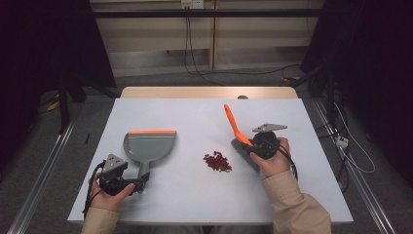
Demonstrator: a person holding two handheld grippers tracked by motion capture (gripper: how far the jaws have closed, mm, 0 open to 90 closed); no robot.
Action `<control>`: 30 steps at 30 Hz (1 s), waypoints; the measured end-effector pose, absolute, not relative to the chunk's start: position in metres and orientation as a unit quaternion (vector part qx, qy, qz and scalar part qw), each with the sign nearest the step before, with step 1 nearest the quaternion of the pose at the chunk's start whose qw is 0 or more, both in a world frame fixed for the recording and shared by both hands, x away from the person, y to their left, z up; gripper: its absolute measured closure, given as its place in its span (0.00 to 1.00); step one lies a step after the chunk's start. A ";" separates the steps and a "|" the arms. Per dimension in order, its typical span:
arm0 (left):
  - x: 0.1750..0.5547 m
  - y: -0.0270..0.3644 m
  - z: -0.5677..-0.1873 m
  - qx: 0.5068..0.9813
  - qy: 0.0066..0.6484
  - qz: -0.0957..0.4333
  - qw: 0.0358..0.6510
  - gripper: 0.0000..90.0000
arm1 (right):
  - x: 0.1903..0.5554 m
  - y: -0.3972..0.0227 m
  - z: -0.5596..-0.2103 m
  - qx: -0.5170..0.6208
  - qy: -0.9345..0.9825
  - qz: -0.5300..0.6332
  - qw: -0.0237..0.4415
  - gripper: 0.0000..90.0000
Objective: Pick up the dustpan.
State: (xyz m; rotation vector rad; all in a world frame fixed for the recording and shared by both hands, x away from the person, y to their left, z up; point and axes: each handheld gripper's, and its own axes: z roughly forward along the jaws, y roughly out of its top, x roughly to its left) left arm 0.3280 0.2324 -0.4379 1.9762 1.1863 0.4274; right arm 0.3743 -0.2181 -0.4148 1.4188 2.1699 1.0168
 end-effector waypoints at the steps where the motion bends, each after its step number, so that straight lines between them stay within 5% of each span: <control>1: 0.328 0.232 -0.438 0.774 0.470 0.168 0.389 0.12 | 0.374 -0.218 -0.415 0.501 0.766 0.360 0.178 0.79; 18: 0.346 0.220 -0.437 0.767 0.513 0.153 0.354 0.17 | 0.373 -0.215 -0.407 0.494 0.760 0.381 0.182 0.79; 25: 0.359 0.219 -0.441 0.779 0.518 0.134 0.327 0.53 | 0.372 -0.216 -0.406 0.490 0.760 0.383 0.188 0.79; 28: 0.366 0.218 -0.441 0.782 0.517 0.143 0.317 0.57 | 0.372 -0.216 -0.406 0.494 0.758 0.382 0.188 0.79; 30: 0.369 0.216 -0.441 0.796 0.502 0.152 0.302 0.69 | 0.372 -0.217 -0.406 0.496 0.757 0.383 0.187 0.79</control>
